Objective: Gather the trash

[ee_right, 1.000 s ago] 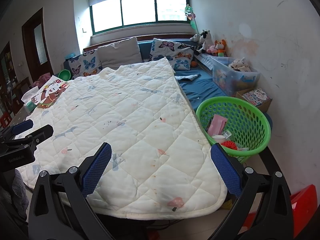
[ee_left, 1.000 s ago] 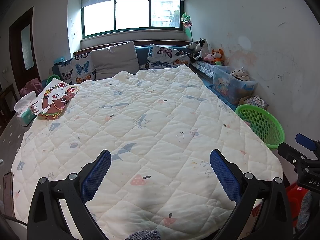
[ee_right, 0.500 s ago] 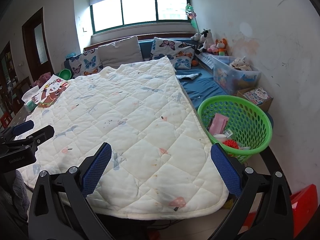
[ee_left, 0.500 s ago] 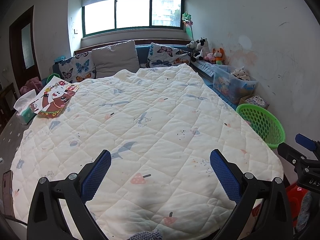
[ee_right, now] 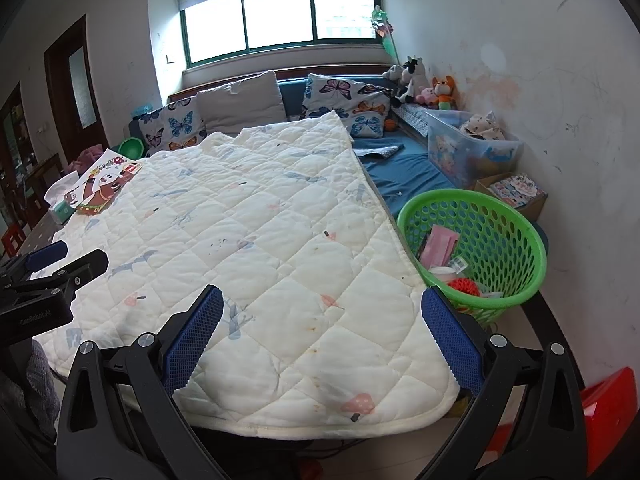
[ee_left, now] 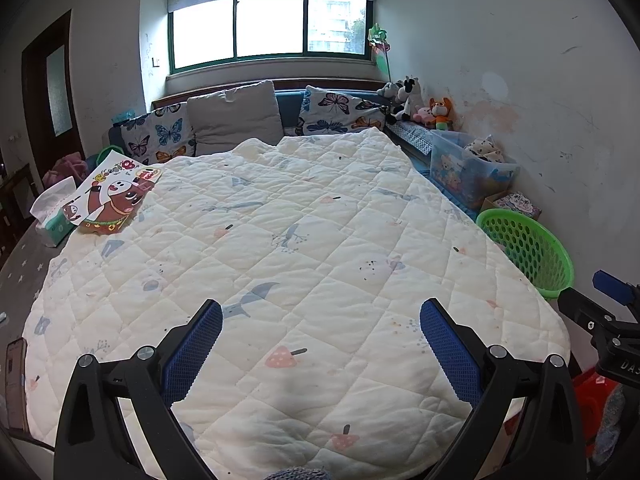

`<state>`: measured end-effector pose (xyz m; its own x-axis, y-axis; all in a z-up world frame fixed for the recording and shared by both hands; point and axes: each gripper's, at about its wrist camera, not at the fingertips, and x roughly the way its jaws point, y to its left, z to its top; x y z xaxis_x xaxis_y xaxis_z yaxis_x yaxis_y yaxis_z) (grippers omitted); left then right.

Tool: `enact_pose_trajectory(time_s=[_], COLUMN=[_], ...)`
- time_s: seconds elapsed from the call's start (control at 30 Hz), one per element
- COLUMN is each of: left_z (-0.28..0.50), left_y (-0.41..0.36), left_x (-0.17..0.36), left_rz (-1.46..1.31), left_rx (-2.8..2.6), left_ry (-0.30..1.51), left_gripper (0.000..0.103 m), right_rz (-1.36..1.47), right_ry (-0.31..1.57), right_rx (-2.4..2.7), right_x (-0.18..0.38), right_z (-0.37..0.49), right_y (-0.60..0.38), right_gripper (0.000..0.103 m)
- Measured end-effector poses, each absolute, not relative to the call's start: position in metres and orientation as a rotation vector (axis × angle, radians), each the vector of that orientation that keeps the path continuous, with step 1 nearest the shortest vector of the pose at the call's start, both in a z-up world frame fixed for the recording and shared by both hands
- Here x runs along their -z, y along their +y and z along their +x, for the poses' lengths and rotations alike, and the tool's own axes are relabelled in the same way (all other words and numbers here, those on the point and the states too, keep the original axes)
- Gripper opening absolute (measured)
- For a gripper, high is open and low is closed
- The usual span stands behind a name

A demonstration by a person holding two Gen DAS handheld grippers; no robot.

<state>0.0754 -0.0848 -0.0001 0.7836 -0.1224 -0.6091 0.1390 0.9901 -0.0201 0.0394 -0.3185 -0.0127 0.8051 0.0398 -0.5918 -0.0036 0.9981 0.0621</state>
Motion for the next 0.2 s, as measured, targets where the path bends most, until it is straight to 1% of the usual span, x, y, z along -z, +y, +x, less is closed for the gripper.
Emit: enact_pose_trajectory(time_s=[0.2], left_z=[0.0759], left_y=[-0.0841], left_x=[0.0009], left_rz=[0.021], left_rx=[0.142], left_ry=[0.662], left_gripper=[0.096], right_rz=[0.059], right_ry=[0.634], right_rx=[-0.024], right_x=[0.0129], right_z=[0.0394], right_y=[-0.3187], right_gripper=[0.099])
